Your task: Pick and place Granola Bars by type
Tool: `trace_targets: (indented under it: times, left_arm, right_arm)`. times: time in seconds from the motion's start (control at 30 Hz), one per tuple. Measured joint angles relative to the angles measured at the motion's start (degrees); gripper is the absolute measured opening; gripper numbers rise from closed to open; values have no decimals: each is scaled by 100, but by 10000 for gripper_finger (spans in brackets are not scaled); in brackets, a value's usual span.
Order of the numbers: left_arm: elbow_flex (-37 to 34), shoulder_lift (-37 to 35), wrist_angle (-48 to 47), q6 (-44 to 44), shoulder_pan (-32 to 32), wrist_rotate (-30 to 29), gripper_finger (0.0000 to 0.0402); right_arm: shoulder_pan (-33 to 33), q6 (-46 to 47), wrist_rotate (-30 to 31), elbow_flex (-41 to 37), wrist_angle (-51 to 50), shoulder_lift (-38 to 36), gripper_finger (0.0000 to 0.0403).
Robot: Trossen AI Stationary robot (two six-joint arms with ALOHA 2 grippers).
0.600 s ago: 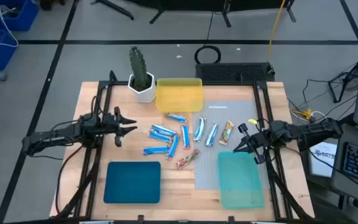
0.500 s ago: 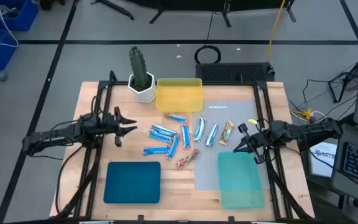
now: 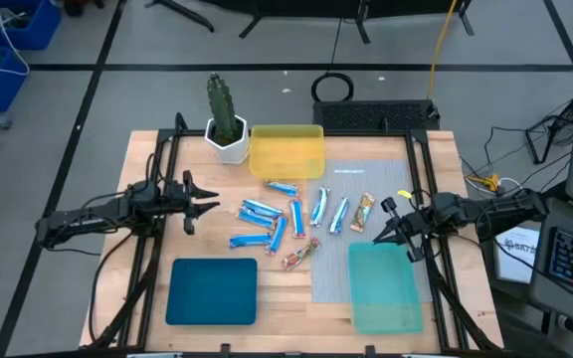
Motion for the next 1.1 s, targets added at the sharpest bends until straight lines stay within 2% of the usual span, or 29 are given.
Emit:
trace_targets:
  times: [0.3, 0.47, 0.73, 0.83, 0.97, 1.1]
  left_arm:
    - [1, 0, -2, -1, 0, 1, 124]
    - [0, 1, -1, 0, 0, 2, 124]
    - [0, 0, -2, 0, -2, 1, 124]
    - [2, 0, -2, 0, 0, 2, 124]
    - [2, 0, -2, 0, 0, 2, 124]
    - [2, 0, -2, 0, -1, 0, 124]
  right_arm:
    - [0, 1, -2, 0, 92, 1, 0]
    - [0, 62, 29, 0, 590, 1, 0]
    - [-2, 1049, 178, 0, 1717, 1, 0]
    - [-2, 1420, 474, 6, 1941, 1, 0]
    - [-2, 1457, 625, 280, 1626, 38, 7]
    - [-2, 1288, 686, 843, 934, 247, 43]
